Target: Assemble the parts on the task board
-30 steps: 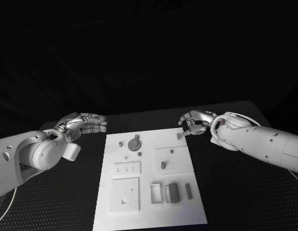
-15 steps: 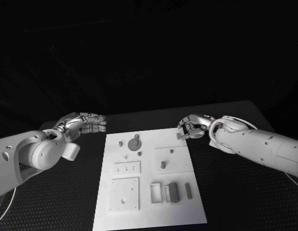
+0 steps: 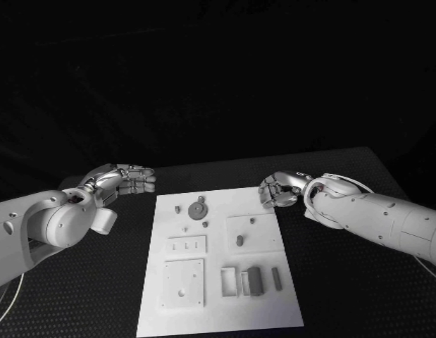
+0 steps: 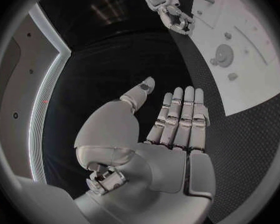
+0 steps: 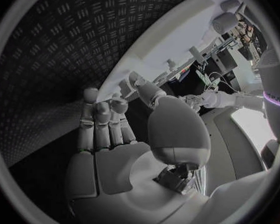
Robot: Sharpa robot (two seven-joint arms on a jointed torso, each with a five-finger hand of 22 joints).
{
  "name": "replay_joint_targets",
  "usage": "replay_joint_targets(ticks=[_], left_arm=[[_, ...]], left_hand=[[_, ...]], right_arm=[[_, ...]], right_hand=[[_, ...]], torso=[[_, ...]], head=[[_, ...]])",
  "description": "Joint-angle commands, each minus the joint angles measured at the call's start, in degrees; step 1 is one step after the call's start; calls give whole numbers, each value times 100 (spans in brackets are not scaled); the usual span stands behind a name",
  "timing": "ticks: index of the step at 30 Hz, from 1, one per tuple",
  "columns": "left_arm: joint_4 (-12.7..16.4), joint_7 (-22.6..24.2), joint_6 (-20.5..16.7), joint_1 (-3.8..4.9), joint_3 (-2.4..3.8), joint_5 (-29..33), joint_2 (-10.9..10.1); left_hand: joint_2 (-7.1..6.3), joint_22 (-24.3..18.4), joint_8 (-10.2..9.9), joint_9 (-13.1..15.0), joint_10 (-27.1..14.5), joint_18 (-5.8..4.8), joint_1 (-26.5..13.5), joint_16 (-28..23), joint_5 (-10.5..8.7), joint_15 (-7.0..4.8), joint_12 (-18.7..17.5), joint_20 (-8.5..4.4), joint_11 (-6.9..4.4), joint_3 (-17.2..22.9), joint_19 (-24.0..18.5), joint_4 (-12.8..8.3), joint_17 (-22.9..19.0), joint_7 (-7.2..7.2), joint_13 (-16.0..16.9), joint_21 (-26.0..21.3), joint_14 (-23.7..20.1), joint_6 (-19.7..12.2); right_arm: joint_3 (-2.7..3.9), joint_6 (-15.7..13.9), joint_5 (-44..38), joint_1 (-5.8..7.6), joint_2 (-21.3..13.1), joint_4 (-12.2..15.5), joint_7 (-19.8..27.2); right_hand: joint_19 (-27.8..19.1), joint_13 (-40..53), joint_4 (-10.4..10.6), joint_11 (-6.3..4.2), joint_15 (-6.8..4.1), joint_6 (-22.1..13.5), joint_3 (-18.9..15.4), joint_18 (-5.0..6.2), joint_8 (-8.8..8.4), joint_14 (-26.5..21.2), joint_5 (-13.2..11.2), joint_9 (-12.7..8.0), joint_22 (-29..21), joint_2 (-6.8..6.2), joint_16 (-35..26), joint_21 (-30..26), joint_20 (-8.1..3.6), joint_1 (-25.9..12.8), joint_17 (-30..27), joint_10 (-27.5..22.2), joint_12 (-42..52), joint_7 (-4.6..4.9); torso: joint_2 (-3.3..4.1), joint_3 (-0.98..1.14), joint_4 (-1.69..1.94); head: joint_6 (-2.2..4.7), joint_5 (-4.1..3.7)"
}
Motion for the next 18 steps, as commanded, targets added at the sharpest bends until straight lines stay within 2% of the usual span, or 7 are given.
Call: replay_joint_targets(ticks=[1, 7, 18], left_arm=[[4, 62, 82, 4, 4, -13, 5], [1, 61, 92, 4, 4, -14, 6], [-5, 57, 106, 4, 4, -14, 6]], left_hand=[[7, -6, -12, -9, -9, 4, -23, -26, -27, 2, -31, 8, 15, -20, -17, -17, 9, 158, -8, -15, 51, -11], [7, -6, -13, -10, -9, 4, -23, -27, -27, 2, -32, 8, 15, -21, -18, -17, 9, 158, -8, -15, 50, -11], [7, -7, -13, -11, -10, 4, -22, -30, -28, 2, -35, 9, 16, -22, -19, -17, 11, 158, -8, -15, 51, -12]], right_arm=[[-2, 27, -56, -9, 24, -18, 72], [-3, 3, -56, -9, 27, -20, 72], [-5, -67, -57, -21, 45, -28, 52]], right_hand=[[-23, 10, -11, 48, 41, 212, -37, 75, 56, -33, 17, 24, 115, 53, 32, 0, 29, 41, -9, -7, 9, 105], [-24, 14, -7, 62, 61, 349, -52, 75, 128, -36, 16, 63, 115, 93, 50, 10, 35, 32, -14, -10, 28, 118], [-18, 12, 6, 7, 24, 558, -68, 75, 233, -32, 16, 135, 114, 161, 74, 26, 36, -6, -28, 1, 51, 57]], torso=[[0, -1, 144], [2, -3, 146], [0, 3, 137]], head=[[-19, 35], [-31, 34], [-56, 61]])
